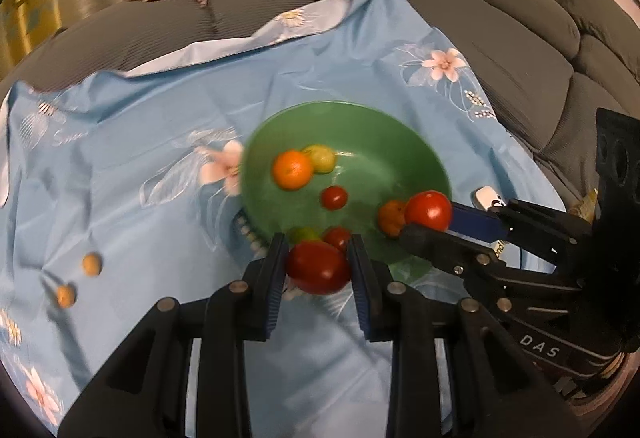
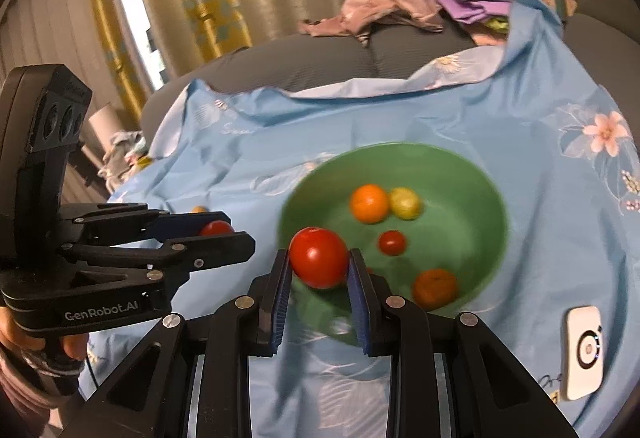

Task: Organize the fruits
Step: 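Carry both cherry tomatoes over the green bowl and open both grippers, then withdraw both grippers and move toward the two small yellow fruits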

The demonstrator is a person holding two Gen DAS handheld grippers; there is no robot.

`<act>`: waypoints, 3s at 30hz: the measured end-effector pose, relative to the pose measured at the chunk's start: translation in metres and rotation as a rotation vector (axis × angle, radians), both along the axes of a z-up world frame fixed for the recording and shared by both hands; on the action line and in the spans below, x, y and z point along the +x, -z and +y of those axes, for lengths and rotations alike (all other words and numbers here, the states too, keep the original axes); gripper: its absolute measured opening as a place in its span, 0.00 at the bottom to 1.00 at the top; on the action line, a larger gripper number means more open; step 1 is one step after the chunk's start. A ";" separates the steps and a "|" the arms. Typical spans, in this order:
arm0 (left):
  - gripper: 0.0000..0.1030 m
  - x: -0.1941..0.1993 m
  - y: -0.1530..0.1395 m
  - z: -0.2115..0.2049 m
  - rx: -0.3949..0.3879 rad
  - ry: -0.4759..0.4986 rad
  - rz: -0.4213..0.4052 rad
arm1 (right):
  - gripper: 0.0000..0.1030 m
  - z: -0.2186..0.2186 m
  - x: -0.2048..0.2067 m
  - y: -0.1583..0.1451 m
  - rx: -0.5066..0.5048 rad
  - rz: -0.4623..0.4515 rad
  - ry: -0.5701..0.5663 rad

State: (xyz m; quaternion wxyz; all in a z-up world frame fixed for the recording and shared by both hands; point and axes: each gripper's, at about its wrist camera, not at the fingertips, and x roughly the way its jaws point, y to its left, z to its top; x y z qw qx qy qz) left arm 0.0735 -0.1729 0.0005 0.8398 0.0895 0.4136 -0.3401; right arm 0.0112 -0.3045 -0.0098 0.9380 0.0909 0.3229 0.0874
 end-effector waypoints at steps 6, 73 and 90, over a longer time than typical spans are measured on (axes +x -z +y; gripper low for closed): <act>0.30 0.012 0.006 -0.032 0.026 0.041 0.012 | 0.29 -0.022 -0.001 0.004 0.018 -0.004 0.045; 0.84 -0.078 0.043 0.169 0.079 -0.425 0.107 | 0.33 0.039 -0.044 0.005 -0.035 0.070 -0.010; 0.90 -0.093 0.053 0.236 0.005 -0.535 0.140 | 0.42 0.110 -0.038 -0.004 -0.127 0.066 -0.110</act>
